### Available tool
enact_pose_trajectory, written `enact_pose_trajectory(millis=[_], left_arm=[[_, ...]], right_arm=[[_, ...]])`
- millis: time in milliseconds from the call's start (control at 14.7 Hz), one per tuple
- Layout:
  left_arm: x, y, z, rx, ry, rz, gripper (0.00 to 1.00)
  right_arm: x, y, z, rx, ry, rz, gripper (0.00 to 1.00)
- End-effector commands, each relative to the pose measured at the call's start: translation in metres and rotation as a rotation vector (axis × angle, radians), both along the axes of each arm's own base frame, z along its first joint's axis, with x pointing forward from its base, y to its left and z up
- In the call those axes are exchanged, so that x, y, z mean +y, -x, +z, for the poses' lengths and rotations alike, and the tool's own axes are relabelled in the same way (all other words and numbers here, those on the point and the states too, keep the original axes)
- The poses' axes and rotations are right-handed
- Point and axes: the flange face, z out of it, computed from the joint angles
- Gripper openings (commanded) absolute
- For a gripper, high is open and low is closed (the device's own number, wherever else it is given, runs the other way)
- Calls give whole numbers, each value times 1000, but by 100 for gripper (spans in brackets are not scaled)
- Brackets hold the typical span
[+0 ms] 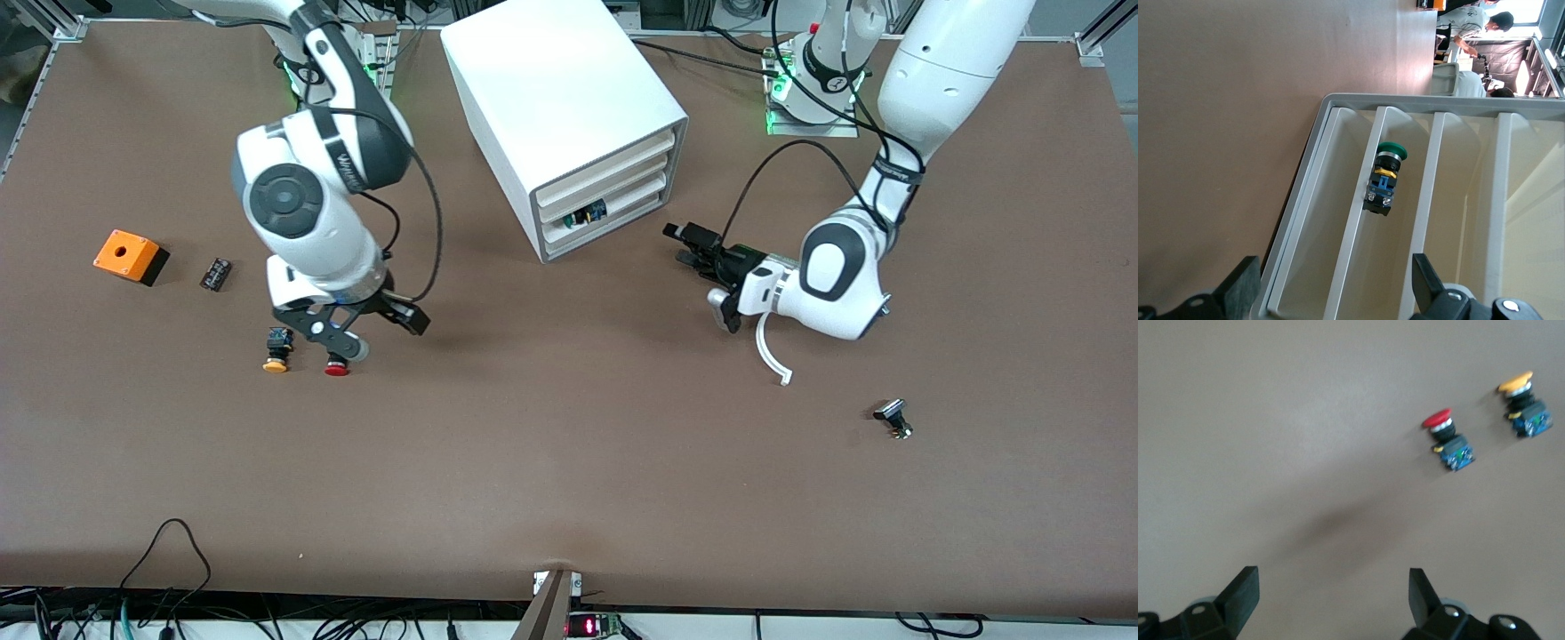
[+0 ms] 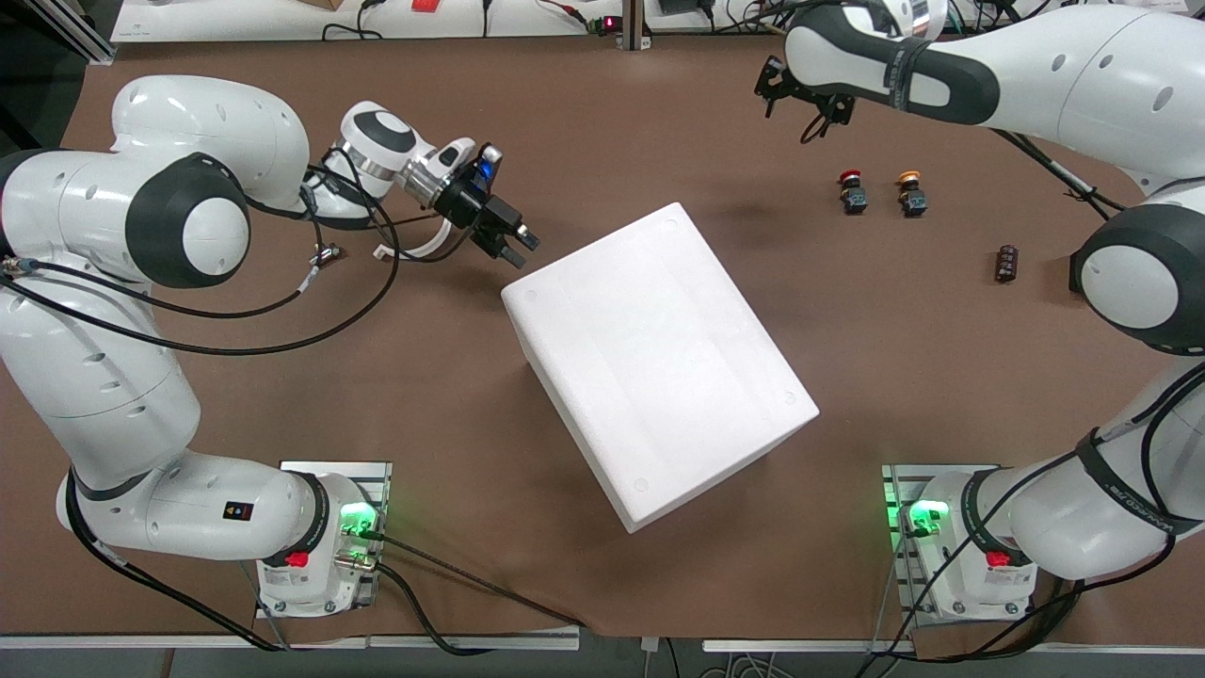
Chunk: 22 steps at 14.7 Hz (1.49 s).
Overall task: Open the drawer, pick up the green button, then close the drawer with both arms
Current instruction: 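Grip the drawer handle and pull the drawer open with the left gripper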
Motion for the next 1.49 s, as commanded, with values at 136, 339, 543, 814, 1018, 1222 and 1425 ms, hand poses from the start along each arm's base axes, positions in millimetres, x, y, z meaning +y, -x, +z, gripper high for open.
enact_pose_trajectory(millis=[136, 339, 543, 814, 1018, 1222, 1425], left_arm=[[-19, 42, -15, -55, 41, 48, 90], [-31, 58, -19, -47, 61, 20, 75], [-47, 75, -21, -23, 82, 16, 60], [-53, 85, -27, -17, 88, 10, 59], [-59, 94, -35, -6, 86, 22, 58], [-65, 98, -40, 0, 80, 31, 45], [-65, 99, -41, 3, 81, 29, 0]], right_arm=[[47, 21, -21, 1, 28, -78, 99], [60, 19, -11, -14, 0, -76, 99], [63, 17, -6, -25, -8, -110, 99], [72, 19, 0, -38, -10, -102, 99], [73, 17, 6, -48, -24, -106, 99], [79, 6, 30, -99, -60, -135, 99], [87, 0, 47, -141, -94, -199, 99]])
